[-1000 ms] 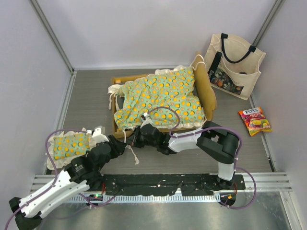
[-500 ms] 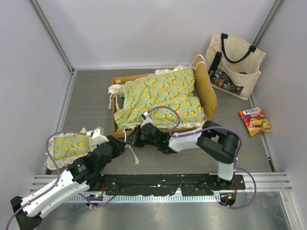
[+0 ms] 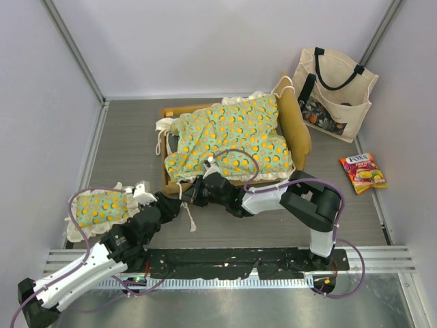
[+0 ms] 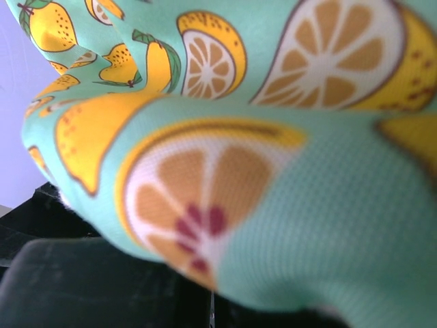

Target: Set up the pet bed

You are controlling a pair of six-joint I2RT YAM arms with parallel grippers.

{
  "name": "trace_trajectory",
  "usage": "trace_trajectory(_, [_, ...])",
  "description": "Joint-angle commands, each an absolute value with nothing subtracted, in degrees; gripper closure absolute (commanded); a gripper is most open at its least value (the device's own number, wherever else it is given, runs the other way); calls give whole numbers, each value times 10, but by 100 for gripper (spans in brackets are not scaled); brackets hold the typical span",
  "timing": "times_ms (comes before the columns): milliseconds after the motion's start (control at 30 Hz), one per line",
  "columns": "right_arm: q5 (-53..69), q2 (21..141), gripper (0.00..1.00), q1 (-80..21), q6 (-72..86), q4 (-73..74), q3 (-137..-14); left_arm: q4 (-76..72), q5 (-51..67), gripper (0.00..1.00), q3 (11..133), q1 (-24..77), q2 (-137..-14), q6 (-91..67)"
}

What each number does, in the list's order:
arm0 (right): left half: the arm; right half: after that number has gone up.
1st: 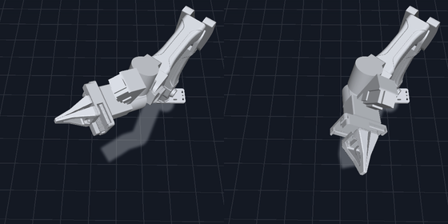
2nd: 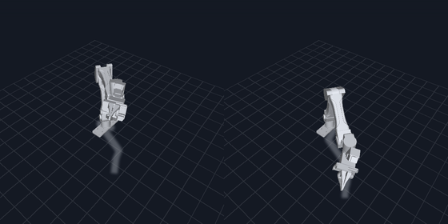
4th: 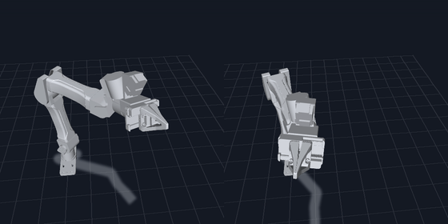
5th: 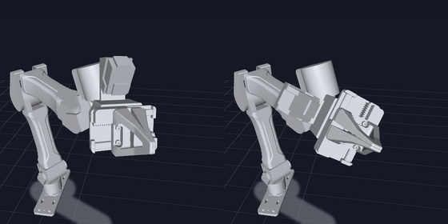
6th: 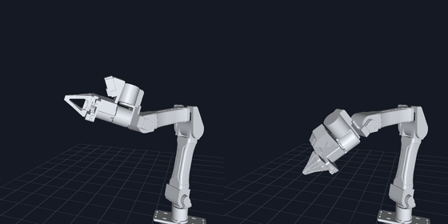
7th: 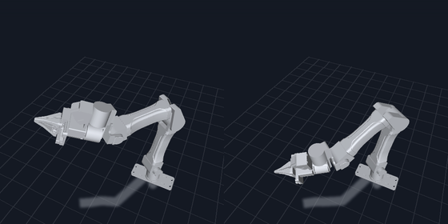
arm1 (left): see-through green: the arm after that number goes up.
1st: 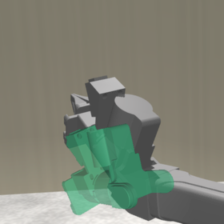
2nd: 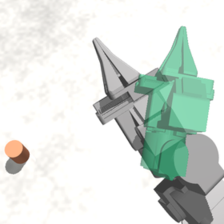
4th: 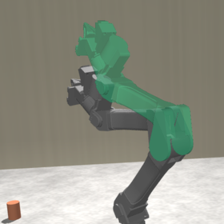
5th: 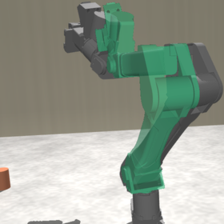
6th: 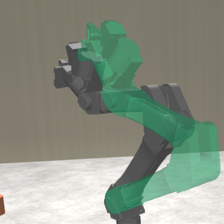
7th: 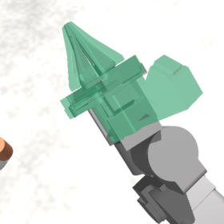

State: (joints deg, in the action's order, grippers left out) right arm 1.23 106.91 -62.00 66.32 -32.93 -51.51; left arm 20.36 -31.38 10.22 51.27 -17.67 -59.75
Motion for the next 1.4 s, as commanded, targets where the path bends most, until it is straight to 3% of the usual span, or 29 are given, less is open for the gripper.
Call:
trace_trajectory(0, [89,1064,99,-630,706,-372,-508,127,-292,63,95,513,-190,-572])
trace_trajectory(67, [95,1064,99,-629,711,-378,-507,120,-287,65,92,514,-191,-568])
trace_trajectory(200, [103,1060,99,-628,724,-388,-503,115,-279,82,95,514,-190,-569])
trace_trajectory(333, [105,1055,99,-626,725,-388,-499,131,-274,91,100,513,-185,-570])
trace_trajectory(400, [105,1052,99,-626,725,-389,-497,135,-273,100,100,513,-181,-572])
trace_trajectory(467, [104,1049,99,-625,725,-388,-497,142,-273,100,101,514,-171,-572])
trace_trajectory(533, [103,1049,99,-624,725,-386,-496,162,-274,88,108,514,-157,-573])
trace_trajectory(567, [102,1049,99,-622,726,-386,-493,171,-278,73,112,514,-152,-571])
trace_trajectory(767, [99,1048,99,-615,728,-386,-486,260,-294,45,140,513,-104,-572])
trace_trajectory(933, [103,1048,99,-613,727,-387,-487,307,-318,43,137,514,-70,-600])
trace_trajectory(1267, [106,1053,99,-612,735,-389,-490,222,-314,53,92,513,-73,-606])
trace_trajectory(1367, [100,1056,99,-612,737,-386,-490,198,-295,46,97,513,-92,-579])
